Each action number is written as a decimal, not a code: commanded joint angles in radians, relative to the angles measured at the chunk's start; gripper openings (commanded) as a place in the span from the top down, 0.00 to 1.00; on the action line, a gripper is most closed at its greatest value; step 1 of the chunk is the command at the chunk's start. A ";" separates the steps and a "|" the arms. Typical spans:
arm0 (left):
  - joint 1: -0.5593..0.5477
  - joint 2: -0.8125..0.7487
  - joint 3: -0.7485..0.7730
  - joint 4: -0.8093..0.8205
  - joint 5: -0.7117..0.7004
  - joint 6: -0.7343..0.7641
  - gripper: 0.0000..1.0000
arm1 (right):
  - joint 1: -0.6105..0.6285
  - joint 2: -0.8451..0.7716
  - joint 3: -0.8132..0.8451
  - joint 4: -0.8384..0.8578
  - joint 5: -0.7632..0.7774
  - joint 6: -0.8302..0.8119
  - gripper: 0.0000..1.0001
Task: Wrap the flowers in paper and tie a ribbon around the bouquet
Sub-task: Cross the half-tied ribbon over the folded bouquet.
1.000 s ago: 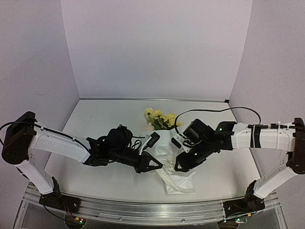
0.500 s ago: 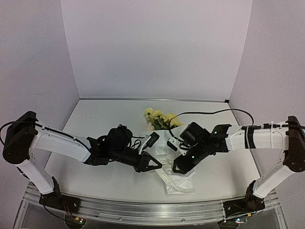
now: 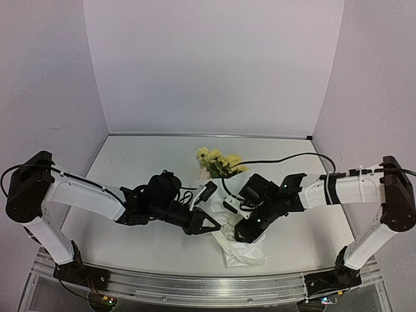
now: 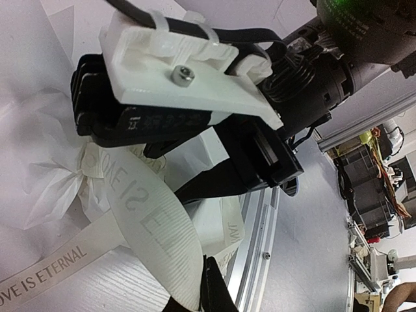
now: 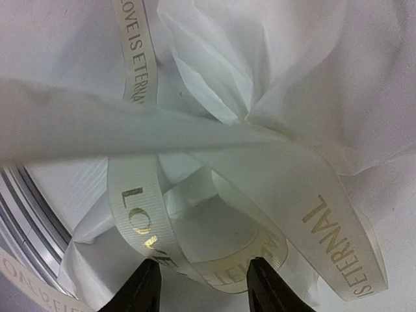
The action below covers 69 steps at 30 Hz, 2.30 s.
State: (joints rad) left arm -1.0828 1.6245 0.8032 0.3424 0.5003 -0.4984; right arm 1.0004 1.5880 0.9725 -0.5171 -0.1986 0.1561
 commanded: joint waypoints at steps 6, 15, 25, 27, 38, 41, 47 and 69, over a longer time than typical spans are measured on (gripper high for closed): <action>0.010 0.004 0.029 0.050 0.022 -0.008 1.00 | 0.007 -0.019 0.045 -0.022 0.052 0.018 0.87; 0.021 -0.006 0.017 0.068 0.070 -0.040 1.00 | 0.007 -0.139 0.049 -0.086 0.081 0.037 1.00; 0.021 0.018 0.038 0.076 0.116 -0.088 1.00 | -0.026 -0.191 0.116 -0.180 0.023 0.013 1.00; 0.021 0.021 0.039 0.101 0.127 -0.111 1.00 | -0.059 -0.192 0.129 -0.188 -0.022 0.027 1.00; 0.016 0.132 0.208 0.126 0.312 -0.061 0.98 | -0.252 -0.012 0.325 -0.212 -0.392 0.143 1.00; 0.003 0.173 0.256 0.150 0.316 -0.025 0.97 | -0.281 0.039 0.366 -0.211 -0.458 0.166 1.00; -0.026 0.275 0.323 0.245 0.139 0.014 0.97 | -0.324 0.095 0.403 -0.211 -0.539 0.186 1.00; -0.151 0.329 0.294 0.260 -0.199 0.166 0.54 | -0.342 0.062 0.331 -0.244 -0.546 0.177 1.00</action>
State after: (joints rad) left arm -1.1968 1.9976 1.1191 0.6534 0.2497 -0.4089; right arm 0.6430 1.6925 1.3328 -0.7850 -0.7192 0.3354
